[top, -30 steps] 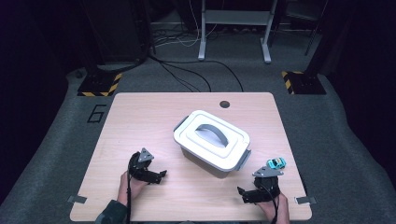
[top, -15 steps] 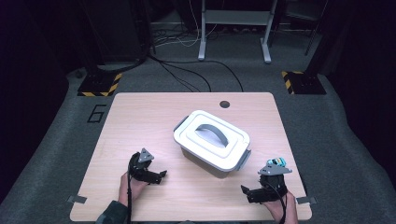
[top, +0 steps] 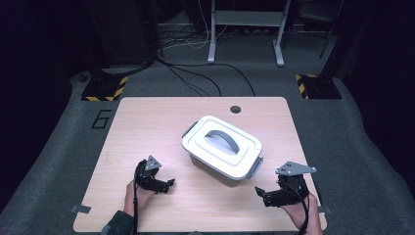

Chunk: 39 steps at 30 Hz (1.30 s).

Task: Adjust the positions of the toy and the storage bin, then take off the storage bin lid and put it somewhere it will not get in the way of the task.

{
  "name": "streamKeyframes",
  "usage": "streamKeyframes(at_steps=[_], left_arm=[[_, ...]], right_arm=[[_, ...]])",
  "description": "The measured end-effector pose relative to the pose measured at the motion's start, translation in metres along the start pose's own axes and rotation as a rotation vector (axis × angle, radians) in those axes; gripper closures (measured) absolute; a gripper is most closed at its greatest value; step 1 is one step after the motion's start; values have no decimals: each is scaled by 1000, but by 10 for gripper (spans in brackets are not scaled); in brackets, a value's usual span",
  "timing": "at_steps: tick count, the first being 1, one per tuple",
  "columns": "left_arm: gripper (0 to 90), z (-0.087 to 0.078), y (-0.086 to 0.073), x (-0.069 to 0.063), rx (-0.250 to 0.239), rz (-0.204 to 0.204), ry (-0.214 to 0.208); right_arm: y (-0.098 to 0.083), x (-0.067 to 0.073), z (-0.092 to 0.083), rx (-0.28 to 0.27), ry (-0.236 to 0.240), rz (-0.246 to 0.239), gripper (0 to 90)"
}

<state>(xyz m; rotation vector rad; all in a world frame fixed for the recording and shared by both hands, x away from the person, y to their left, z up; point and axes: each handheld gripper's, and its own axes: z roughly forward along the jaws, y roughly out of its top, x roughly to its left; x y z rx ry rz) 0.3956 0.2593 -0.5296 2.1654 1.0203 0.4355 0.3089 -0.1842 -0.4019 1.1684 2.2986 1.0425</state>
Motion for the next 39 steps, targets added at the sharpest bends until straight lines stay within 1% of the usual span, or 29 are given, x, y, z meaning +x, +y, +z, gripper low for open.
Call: streamKeyframes(at_steps=[4, 7, 8, 14, 18, 19, 21, 23, 25, 26, 28, 29, 32, 33, 34, 36, 39], left_arm=[[0, 0, 0, 0, 5, 7, -1], [0, 0, 0, 0, -1, 5, 1], [0, 0, 0, 0, -1, 5, 1], [0, 0, 0, 0, -1, 5, 1], [0, 0, 0, 0, 0, 5, 0], [0, 0, 0, 0, 0, 5, 0], [0, 1, 0, 0, -6, 4, 1], [0, 1, 0, 0, -5, 3, 0], [0, 0, 0, 0, -5, 3, 1], [0, 0, 0, 0, -5, 3, 1], [0, 0, 0, 0, -5, 3, 0], [0, 0, 0, 0, -5, 3, 0], [0, 1, 0, 0, -5, 3, 0], [0, 1, 0, 0, -5, 3, 0], [0, 1, 0, 0, -5, 3, 0], [0, 1, 0, 0, -5, 3, 0], [0, 1, 0, 0, -5, 3, 0]], right_arm=[[15, 1, -2, -8, 6, -32, 10], [25, 2, -2, -5, 11, -41, 10], [29, 2, -1, -6, 10, -53, 9], [44, -1, 4, -6, 21, -77, 7], [55, 0, 7, -9, 19, -81, 2], [57, 0, 8, -11, 22, -91, 0], [63, 1, 11, -10, 25, -96, 0], [67, 1, 13, -8, 30, -118, 0], [72, 3, 16, -6, 37, -121, 0], [74, 3, 19, -4, 39, -135, 0], [79, 5, 23, -4, 47, -142, 0], [81, 5, 24, 0, 48, -140, 0], [88, 8, 29, -2, 48, -152, 0], [90, 7, 31, -8, 52, -167, 0], [93, 9, 32, -3, 52, -155, 0], [97, 9, 35, -9, 58, -165, 0], [103, 8, 40, -15, 61, -166, 0]])
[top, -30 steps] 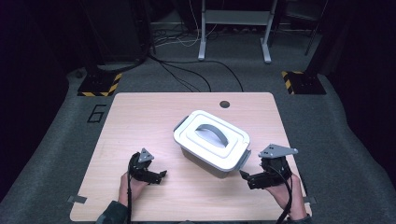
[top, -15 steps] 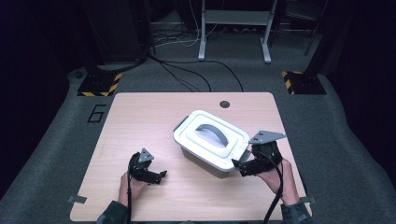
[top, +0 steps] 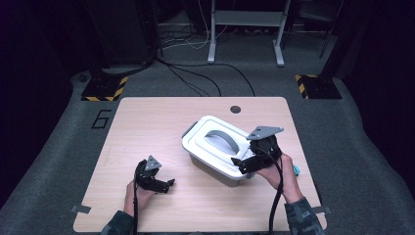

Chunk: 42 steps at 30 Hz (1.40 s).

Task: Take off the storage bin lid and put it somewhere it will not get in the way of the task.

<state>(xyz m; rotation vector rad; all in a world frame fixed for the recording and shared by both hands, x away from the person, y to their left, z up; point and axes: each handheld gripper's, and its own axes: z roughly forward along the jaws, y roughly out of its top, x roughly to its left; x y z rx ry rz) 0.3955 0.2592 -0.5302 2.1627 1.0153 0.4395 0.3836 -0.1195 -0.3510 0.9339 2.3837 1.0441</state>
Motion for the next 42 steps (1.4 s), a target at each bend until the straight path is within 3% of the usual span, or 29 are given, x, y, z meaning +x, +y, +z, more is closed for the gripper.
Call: streamKeyframes(at_steps=[19, 24, 30, 42], left_arm=[[0, 0, 0, 0, -2, 0, 0], [0, 0, 0, 0, 5, 6, -5], [0, 0, 0, -1, 3, 7, -4], [0, 0, 0, -1, -1, 1, -6]], right_arm=[[30, -10, 42, 22, 41, -21, 3], [36, -10, 53, 32, 76, -30, 275], [43, -12, 64, 43, 94, -45, 422], [45, -15, 76, 69, 98, -18, 525]])
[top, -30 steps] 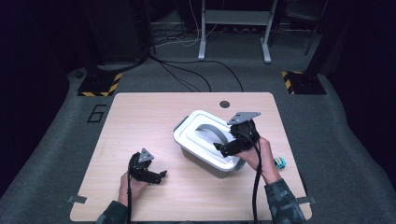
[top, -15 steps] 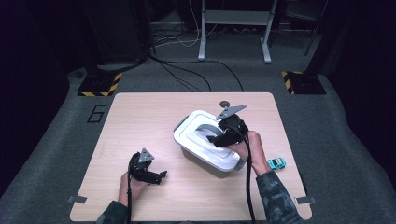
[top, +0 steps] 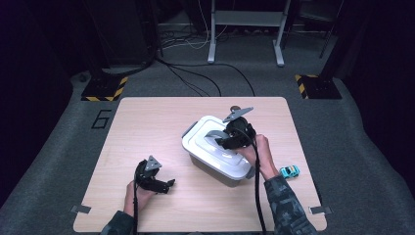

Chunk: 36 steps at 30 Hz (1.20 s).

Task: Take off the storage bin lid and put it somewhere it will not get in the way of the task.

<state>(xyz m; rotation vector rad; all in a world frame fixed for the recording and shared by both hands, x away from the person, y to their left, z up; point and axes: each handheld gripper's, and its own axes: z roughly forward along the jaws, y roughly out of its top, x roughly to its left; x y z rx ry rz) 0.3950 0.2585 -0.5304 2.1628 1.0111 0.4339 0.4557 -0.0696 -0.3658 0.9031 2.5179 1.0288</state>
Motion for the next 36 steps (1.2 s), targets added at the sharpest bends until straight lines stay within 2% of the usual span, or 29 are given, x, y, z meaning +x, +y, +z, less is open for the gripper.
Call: streamKeyframes(at_steps=[6, 12, 23, 25, 26, 27, 29, 30, 33, 34, 36], left_arm=[[0, 0, 0, 0, -1, 0, 0], [0, 0, 0, 0, -3, -1, 3], [0, 0, 0, 0, -2, 0, 3], [0, 0, 0, 0, -2, 0, 3], [0, 0, 0, 0, 0, 0, 0], [0, 0, 0, 0, -2, 0, 3], [0, 0, 0, 0, -2, -2, 1], [0, 0, 0, 1, 7, 10, 2], [0, 0, 0, 0, 8, 9, 0], [0, 0, 0, 0, 8, 8, 0], [0, 0, 0, 0, 8, 9, 0]], right_arm=[[-1, -3, 3, 7, 5, 4, 573], [-2, -7, 1, -8, 5, 4, 644], [0, -6, -1, -10, -7, -27, 662], [1, -5, -3, -9, -9, -12, 663], [1, -6, -3, -14, -9, -26, 663], [2, -5, -5, -15, -10, -14, 664], [2, -6, -7, -22, -17, -24, 664], [3, -6, -8, -32, -21, -31, 664], [3, -7, -12, -37, -26, -27, 664], [4, -6, -13, -34, -25, -8, 665], [5, -7, -16, -47, -30, -22, 664]])
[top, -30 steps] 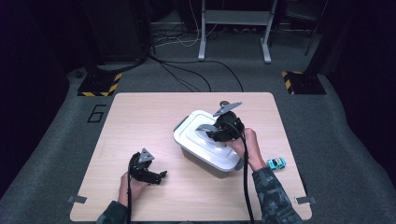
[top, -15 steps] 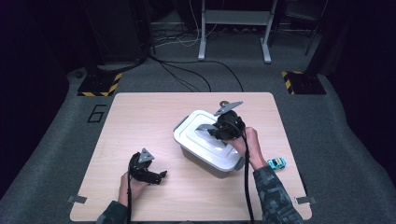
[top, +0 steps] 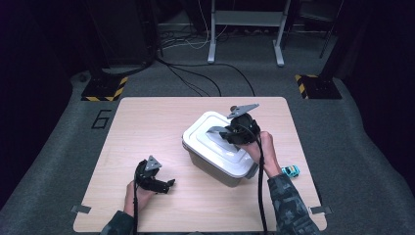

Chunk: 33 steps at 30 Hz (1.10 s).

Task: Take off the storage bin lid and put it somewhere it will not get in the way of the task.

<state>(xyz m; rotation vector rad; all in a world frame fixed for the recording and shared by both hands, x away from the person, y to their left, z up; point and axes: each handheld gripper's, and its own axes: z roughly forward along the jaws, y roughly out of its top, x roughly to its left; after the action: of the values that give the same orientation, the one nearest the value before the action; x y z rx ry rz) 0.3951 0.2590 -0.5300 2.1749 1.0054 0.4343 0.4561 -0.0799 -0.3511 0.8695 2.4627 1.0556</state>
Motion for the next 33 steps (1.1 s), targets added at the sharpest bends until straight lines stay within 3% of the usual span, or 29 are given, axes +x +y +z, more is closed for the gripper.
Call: streamKeyframes(at_steps=[10, 18, 33], left_arm=[[0, 0, 0, 0, -5, -6, 0], [0, 0, 0, 0, -4, -2, 2], [0, 0, 0, 0, -3, -2, 1]], right_arm=[[7, -2, -12, -10, -27, 11, 665], [11, -6, -19, -23, -60, 46, 665], [14, -26, -38, -57, -133, 96, 666]])
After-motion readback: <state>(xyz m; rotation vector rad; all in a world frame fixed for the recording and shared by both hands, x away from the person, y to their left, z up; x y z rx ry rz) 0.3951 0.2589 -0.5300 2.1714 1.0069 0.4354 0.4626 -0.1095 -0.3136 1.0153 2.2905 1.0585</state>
